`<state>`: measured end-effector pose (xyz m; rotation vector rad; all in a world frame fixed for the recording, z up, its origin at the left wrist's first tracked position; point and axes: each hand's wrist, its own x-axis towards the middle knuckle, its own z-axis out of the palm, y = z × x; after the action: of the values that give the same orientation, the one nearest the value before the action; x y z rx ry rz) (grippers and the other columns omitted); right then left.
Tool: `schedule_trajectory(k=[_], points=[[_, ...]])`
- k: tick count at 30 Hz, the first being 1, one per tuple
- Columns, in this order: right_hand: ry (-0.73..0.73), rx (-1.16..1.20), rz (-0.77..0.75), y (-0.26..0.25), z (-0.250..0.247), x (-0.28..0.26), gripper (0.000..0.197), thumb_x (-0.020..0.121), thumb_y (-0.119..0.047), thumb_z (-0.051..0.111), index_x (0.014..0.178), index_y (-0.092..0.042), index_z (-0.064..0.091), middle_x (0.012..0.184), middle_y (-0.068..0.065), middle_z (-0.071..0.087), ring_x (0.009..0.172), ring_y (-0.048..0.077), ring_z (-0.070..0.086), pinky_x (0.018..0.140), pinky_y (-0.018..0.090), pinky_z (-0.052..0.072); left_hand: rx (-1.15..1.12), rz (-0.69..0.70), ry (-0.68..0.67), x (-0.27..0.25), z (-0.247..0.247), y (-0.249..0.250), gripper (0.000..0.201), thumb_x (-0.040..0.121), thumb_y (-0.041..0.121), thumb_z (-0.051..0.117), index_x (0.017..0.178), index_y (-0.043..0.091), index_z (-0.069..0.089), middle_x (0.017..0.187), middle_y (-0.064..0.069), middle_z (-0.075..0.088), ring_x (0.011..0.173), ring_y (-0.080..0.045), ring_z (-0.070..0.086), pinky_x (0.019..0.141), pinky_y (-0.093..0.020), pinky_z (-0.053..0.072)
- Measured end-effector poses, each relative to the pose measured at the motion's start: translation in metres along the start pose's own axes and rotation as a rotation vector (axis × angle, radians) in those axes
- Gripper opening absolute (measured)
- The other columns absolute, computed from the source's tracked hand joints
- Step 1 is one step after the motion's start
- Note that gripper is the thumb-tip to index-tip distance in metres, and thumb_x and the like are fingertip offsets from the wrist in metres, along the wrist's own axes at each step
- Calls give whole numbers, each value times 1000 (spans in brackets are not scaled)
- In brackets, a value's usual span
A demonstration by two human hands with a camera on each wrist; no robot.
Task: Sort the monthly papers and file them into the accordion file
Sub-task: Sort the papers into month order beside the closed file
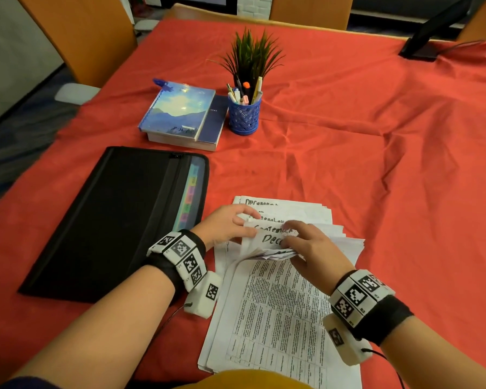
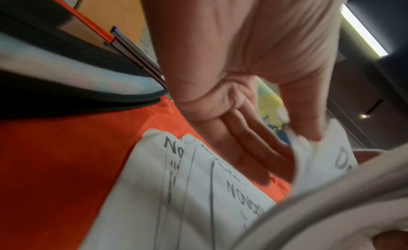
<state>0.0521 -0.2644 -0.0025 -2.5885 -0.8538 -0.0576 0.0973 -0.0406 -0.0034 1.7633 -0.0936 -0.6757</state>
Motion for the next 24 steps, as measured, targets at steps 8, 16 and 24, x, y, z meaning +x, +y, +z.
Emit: schedule_trajectory(k=[8, 16, 24], points=[[64, -135, -26, 2, -5, -4, 29, 58, -3, 73, 81, -21, 68, 80, -13, 66, 92, 22, 51, 84, 36, 38, 162, -40, 189, 22, 0, -12, 14, 93, 12, 54, 95, 13, 67, 87, 1, 65, 84, -16, 60, 73, -28, 49], [-44, 55, 7, 0, -6, -5, 24, 68, -2, 56, 88, -12, 65, 97, 7, 63, 73, 27, 65, 62, 28, 54, 667, 3, 155, 44, 12, -22, 19, 85, 19, 65, 103, 14, 62, 92, 3, 50, 92, -20, 51, 81, -29, 42], [-26, 27, 14, 7, -14, 3, 28, 61, 10, 69, 82, -9, 64, 138, 18, 44, 87, 27, 67, 67, 28, 52, -1, 45, -13, 8, -8, 10, 4, 92, 7, 56, 94, 7, 60, 90, -15, 67, 78, -16, 64, 75, -27, 53]])
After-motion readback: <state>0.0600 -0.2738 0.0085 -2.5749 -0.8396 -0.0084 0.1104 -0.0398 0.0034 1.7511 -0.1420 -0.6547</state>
